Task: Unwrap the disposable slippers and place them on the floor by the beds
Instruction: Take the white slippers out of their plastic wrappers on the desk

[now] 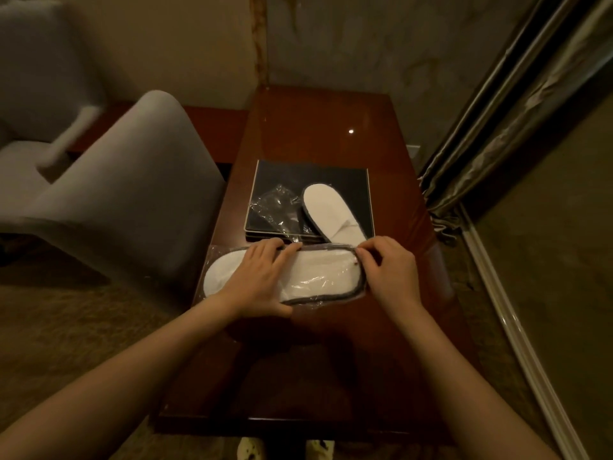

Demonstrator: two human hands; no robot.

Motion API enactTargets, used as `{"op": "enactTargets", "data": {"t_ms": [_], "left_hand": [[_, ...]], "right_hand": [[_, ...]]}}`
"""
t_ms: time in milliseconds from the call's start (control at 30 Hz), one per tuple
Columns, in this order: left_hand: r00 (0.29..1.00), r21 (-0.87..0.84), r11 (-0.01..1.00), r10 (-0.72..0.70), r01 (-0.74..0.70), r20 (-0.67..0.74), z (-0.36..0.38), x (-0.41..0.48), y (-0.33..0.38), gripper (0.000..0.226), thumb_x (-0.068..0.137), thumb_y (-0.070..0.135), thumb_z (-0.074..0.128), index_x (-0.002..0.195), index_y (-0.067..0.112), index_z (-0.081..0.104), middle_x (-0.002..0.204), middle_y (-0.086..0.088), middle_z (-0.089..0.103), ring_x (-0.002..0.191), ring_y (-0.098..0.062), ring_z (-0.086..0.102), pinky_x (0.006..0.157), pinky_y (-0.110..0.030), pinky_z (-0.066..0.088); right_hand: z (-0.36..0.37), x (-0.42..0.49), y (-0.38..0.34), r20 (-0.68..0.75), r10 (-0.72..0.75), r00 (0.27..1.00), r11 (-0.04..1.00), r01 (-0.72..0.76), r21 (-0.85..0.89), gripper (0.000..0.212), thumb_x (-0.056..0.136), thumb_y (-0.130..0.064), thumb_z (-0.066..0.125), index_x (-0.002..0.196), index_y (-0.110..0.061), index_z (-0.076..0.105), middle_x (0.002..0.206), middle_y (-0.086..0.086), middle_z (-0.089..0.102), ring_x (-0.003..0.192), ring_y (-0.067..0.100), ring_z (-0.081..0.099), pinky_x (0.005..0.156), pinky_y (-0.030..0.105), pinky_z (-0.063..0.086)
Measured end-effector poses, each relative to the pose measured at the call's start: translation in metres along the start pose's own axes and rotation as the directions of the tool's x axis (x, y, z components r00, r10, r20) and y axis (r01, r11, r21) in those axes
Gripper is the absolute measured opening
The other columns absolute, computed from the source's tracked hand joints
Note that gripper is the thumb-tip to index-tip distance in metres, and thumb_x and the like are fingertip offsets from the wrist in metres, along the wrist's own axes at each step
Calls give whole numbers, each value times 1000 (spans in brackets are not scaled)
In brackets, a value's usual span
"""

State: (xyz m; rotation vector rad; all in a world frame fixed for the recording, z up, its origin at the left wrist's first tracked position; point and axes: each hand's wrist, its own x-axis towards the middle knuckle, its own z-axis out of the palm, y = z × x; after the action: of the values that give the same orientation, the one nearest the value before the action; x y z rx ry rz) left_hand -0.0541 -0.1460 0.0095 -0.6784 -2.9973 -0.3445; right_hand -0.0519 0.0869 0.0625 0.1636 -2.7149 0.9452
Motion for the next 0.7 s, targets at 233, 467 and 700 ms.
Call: {"op": "enactTargets", "data": {"t_ms": [233, 467, 700], "left_hand": [[998, -122, 992, -44, 38, -49, -9, 7, -1, 109, 52, 57, 70, 142, 18, 25, 132, -9, 36, 120, -24, 36, 106, -35, 30], [994, -106, 993, -60, 50, -93, -8, 4, -4, 107, 51, 57, 71, 141, 17, 28, 130, -10, 38, 117, -25, 38, 101, -33, 30], [988, -177, 980, -115, 96, -103, -13, 11, 0, 107, 52, 57, 69, 141, 16, 26, 129, -9, 38, 115, -23, 38, 101, -34, 34]], "right_hand": [[6, 11, -5, -29, 512, 858, 653, -367, 662, 16, 92, -18, 52, 88, -11, 66, 73, -3, 63, 65, 7, 58, 60, 18, 47], [-7, 9, -4, 29, 375, 926, 827, -349, 442, 21, 91, -42, 48, 99, -23, 51, 86, -10, 58, 77, 7, 59, 53, 13, 43], [-9, -1, -1, 41, 219, 975, 854, -211, 476, 11, 87, -18, 60, 81, -27, 58, 79, -7, 65, 69, 5, 64, 56, 15, 51]]}}
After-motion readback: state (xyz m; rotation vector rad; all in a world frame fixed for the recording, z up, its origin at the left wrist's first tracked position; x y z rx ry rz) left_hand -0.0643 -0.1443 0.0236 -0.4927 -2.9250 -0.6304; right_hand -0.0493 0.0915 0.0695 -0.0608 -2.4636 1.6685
